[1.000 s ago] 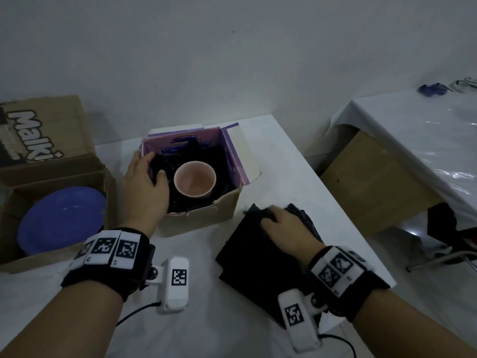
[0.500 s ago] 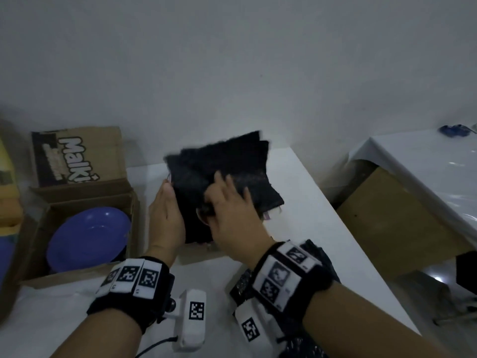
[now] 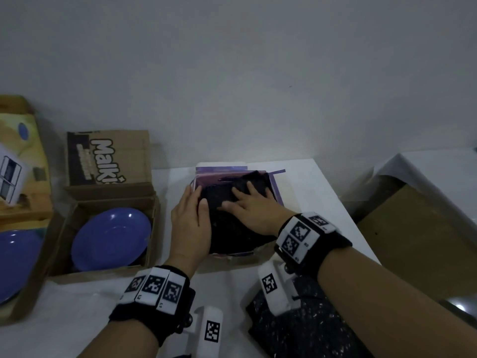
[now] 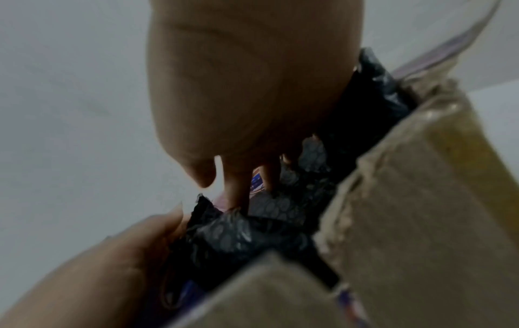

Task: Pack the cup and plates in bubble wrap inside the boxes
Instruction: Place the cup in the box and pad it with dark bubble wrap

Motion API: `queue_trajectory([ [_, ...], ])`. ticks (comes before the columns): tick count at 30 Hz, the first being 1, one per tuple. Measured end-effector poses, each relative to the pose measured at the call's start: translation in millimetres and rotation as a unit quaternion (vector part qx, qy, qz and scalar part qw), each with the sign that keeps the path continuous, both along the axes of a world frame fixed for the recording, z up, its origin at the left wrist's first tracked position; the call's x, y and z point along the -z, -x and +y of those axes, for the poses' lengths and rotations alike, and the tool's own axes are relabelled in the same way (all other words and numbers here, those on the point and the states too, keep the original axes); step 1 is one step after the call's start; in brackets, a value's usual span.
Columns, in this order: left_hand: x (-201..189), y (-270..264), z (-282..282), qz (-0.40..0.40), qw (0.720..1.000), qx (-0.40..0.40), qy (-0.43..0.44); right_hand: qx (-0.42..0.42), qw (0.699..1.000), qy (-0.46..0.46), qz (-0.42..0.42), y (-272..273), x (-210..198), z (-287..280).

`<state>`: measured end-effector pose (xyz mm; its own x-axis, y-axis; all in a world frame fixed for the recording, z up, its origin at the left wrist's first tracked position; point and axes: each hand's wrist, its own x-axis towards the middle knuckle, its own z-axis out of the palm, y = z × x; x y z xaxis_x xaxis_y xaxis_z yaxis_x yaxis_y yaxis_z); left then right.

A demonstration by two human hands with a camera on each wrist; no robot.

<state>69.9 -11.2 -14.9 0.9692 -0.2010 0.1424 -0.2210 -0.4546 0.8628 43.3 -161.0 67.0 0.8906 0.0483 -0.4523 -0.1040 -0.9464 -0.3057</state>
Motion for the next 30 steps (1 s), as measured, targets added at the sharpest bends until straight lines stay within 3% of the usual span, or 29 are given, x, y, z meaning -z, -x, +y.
queue_trajectory([
  [3,1,-1,0,0.003,1.000,-0.005,0.003,0.028,0.997,-0.066,0.032,-5,-4,3],
  [5,1,-1,-1,0.006,1.000,-0.005,0.009,0.051,0.992,-0.117,0.006,-9,3,4],
  [8,0,-1,0,0.014,1.000,-0.002,0.011,0.155,0.951,-0.261,-0.051,-13,14,0],
  [9,0,0,0,0.015,1.000,-0.003,0.012,0.152,0.952,-0.258,-0.064,-14,15,-3],
  [12,-1,1,0,0.015,1.000,-0.009,0.024,0.055,0.991,-0.120,-0.012,-12,11,-8],
  [15,-2,2,0,0.016,0.999,-0.014,0.041,0.013,0.997,0.002,0.080,-6,18,5],
  [20,-7,3,1,-0.002,1.000,0.004,-0.009,0.053,0.989,0.135,0.006,-6,51,27],
  [23,-9,3,0,-0.012,0.999,0.004,-0.048,0.056,0.990,0.130,0.020,-12,54,30],
  [27,-11,0,-2,-0.001,0.990,-0.003,-0.143,0.020,0.993,0.018,0.118,-21,14,7],
  [30,-16,2,-4,0.004,0.978,-0.008,-0.208,-0.062,0.983,0.101,0.141,-23,-15,-11],
])
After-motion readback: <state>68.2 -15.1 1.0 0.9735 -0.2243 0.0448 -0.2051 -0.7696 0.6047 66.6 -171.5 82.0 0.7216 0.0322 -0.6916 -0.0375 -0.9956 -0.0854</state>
